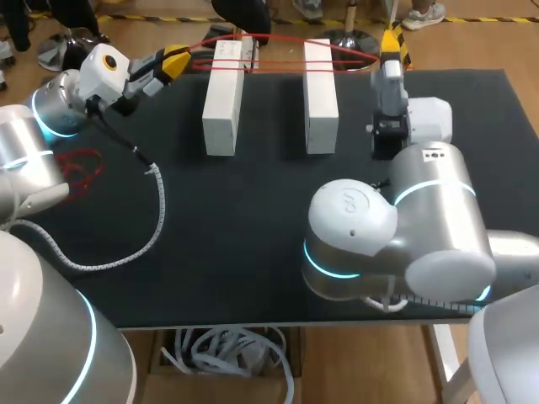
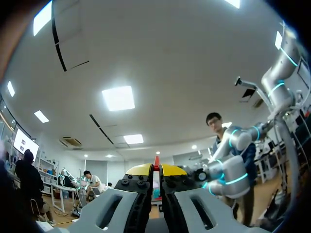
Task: Grab the tape and strap the tape.
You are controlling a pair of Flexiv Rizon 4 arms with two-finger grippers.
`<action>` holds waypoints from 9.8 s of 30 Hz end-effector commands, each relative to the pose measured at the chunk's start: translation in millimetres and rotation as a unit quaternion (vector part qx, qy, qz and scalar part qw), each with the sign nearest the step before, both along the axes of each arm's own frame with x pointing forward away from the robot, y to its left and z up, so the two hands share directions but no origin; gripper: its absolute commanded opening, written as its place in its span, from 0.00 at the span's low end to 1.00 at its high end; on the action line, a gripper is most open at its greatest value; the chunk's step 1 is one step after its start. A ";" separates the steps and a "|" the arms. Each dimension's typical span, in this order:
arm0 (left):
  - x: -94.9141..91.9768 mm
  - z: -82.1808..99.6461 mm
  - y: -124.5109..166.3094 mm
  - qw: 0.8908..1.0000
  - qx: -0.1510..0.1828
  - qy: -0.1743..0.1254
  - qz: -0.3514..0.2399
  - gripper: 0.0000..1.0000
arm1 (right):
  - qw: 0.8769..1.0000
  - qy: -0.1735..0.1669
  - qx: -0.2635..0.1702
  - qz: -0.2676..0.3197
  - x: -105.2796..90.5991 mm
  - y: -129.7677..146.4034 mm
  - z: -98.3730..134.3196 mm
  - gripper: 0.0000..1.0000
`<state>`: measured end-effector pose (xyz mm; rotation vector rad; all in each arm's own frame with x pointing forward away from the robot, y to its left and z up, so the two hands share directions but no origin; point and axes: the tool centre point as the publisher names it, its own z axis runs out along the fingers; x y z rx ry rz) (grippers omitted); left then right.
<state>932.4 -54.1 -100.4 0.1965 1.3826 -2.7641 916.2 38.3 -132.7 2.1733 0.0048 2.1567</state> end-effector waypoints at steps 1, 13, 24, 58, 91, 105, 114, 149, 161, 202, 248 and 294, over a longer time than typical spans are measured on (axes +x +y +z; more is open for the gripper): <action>-0.4 -1.1 0.2 1.000 -0.001 -0.001 0.000 0.00 | 1.000 0.000 0.006 -0.015 8.1 12.6 15.7 1.00; -0.4 -1.1 0.2 1.000 -0.001 -0.001 0.000 0.00 | 0.999 -0.015 0.019 -0.030 14.7 16.4 34.5 1.00; -0.4 -1.1 0.2 1.000 -0.001 -0.001 0.000 0.00 | 0.999 -0.023 0.023 -0.028 16.2 15.7 39.5 0.52; -0.4 -1.1 0.2 1.000 -0.001 -0.001 0.000 0.00 | 0.994 -0.034 0.101 -0.011 4.9 14.4 40.5 0.49; -0.4 -1.1 0.2 1.000 -0.001 -0.001 0.000 0.00 | 0.993 -0.048 0.111 -0.016 0.8 7.0 49.2 0.38; -0.4 -1.1 0.2 1.000 -0.001 -0.001 0.000 0.00 | 0.992 -0.048 0.121 -0.009 0.5 10.5 51.5 0.33; -0.4 -1.1 0.2 1.000 -0.001 -0.001 0.000 0.00 | 0.991 -0.039 0.130 -0.009 1.8 11.8 48.7 0.29; -0.4 -1.1 0.2 1.000 -0.001 -0.001 0.000 0.00 | 0.991 -0.033 0.128 -0.001 3.0 17.1 47.8 0.00; -0.4 -1.1 0.2 1.000 -0.001 -0.001 0.000 0.00 | 0.991 -0.033 0.128 -0.001 3.0 17.1 47.8 0.00; -20.8 11.7 -29.8 0.852 0.511 0.083 -0.083 0.00 | 0.991 -0.033 0.128 -0.001 3.0 17.1 47.8 0.00; -26.6 13.6 -27.4 0.803 0.586 0.104 -0.017 0.00 | 0.991 -0.033 0.128 -0.001 3.0 17.1 47.8 0.00; -56.1 42.2 -53.6 0.683 0.727 0.060 0.040 0.00 | 0.991 -0.033 0.128 -0.001 3.0 17.1 47.8 0.00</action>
